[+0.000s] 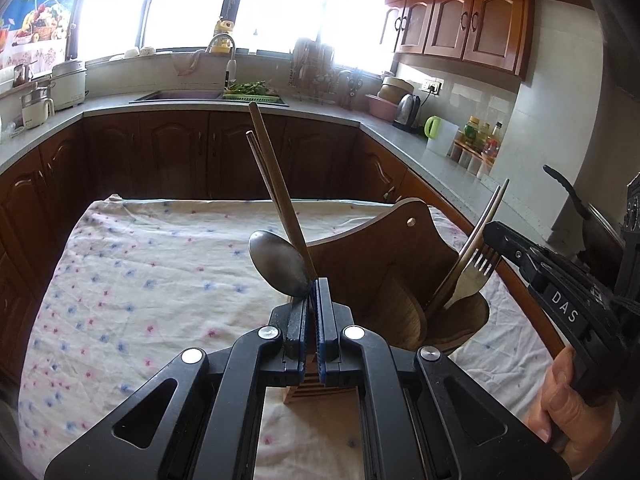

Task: Organize utensils
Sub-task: 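Carry the metal spoon with the left gripper over the wooden holder, then open the left gripper to drop the spoon into the holder, then lower the left gripper to a metal chopstick while the right gripper reaches a bamboo chopstick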

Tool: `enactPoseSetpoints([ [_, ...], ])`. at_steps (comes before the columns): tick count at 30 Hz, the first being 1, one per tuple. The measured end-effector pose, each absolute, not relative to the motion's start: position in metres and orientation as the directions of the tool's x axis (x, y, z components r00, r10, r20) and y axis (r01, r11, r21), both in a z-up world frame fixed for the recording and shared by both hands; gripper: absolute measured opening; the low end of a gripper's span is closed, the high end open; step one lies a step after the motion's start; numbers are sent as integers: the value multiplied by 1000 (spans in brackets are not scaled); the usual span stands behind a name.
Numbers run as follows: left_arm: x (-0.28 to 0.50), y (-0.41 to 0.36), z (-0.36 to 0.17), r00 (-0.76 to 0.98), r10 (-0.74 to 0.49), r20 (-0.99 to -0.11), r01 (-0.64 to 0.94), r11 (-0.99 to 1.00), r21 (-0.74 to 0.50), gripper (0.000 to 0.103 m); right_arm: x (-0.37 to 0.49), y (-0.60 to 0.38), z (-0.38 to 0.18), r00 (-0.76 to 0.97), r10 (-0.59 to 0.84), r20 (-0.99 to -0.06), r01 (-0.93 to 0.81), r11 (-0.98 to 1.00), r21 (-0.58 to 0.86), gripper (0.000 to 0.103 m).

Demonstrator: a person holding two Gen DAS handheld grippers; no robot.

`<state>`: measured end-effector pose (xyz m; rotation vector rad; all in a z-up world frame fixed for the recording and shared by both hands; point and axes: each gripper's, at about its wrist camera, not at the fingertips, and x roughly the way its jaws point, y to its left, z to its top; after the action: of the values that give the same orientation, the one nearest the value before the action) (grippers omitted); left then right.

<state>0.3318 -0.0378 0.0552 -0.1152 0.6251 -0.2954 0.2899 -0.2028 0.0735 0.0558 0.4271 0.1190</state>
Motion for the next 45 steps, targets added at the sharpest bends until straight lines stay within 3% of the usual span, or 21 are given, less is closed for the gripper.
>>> enactPoseSetpoints([
  [10, 331, -39, 57, 768, -295, -568, 235, 956, -178, 4, 292, -207, 74, 892, 161, -421, -116, 985, 130, 8],
  [16, 330, -34, 57, 772, -284, -569, 216, 959, -185, 20, 290, -220, 77, 889, 200, -413, -119, 970, 213, 13],
  [24, 315, -26, 56, 780, -267, -566, 188, 963, -195, 50, 271, -245, 86, 908, 228, -352, -107, 937, 331, 40],
  [27, 305, -21, 55, 778, -258, -572, 174, 965, -199, 60, 260, -251, 87, 912, 239, -333, -111, 926, 360, 60],
  [29, 297, -18, 54, 778, -254, -574, 166, 965, -202, 70, 251, -254, 87, 916, 249, -315, -119, 918, 378, 79],
  [35, 268, -12, 47, 772, -245, -586, 160, 968, -193, 76, 220, -262, 80, 917, 252, -310, -111, 905, 410, 92],
  [45, 220, -4, 29, 745, -255, -617, 145, 964, -223, 81, 168, -272, 53, 893, 252, -373, -65, 892, 447, 99],
])
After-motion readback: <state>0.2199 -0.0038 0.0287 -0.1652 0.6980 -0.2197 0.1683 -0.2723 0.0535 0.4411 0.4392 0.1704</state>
